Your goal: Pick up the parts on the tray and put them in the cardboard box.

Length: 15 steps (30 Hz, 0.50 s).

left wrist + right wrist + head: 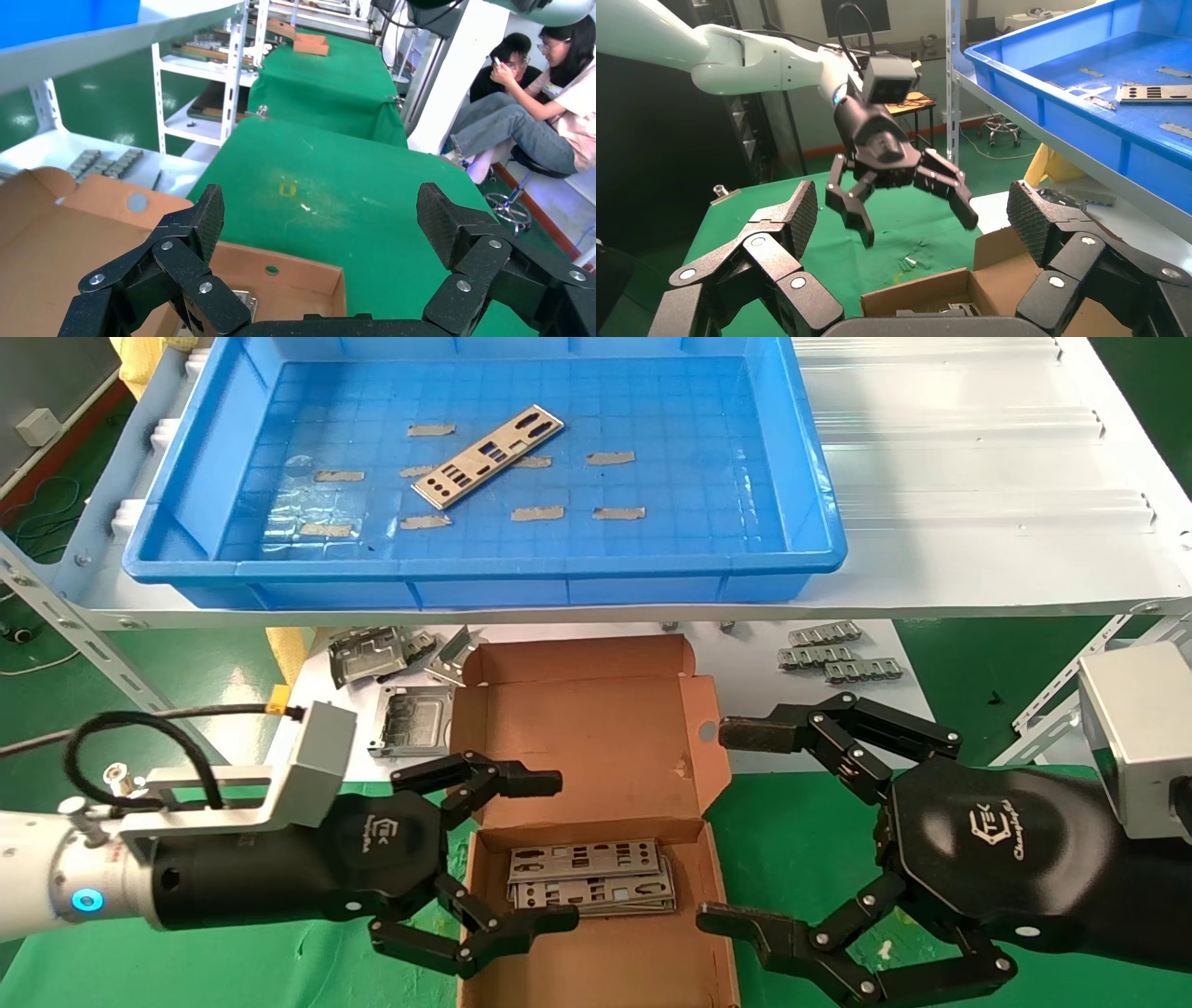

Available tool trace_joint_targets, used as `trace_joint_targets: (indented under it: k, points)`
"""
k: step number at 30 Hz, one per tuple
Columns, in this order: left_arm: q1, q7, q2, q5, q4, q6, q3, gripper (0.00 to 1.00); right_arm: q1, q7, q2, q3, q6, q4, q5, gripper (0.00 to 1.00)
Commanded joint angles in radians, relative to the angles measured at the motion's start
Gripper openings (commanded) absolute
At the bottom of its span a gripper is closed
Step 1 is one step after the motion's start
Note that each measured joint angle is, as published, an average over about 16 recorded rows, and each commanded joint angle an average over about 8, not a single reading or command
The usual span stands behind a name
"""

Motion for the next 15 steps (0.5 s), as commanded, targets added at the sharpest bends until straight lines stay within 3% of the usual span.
trace_joint_targets:
  k: [1, 15]
  points:
    - [0.011, -0.012, -0.015, -0.004, -0.028, -0.004, -0.017, 1.0, 0.0, 0.0, 0.0, 0.0, 0.0, 0.0, 0.0, 1.0]
    - [0.086, -0.1, -0.124, -0.036, -0.225, -0.031, -0.135, 1.0, 0.0, 0.0, 0.0, 0.0, 0.0, 0.0, 0.0, 1.0]
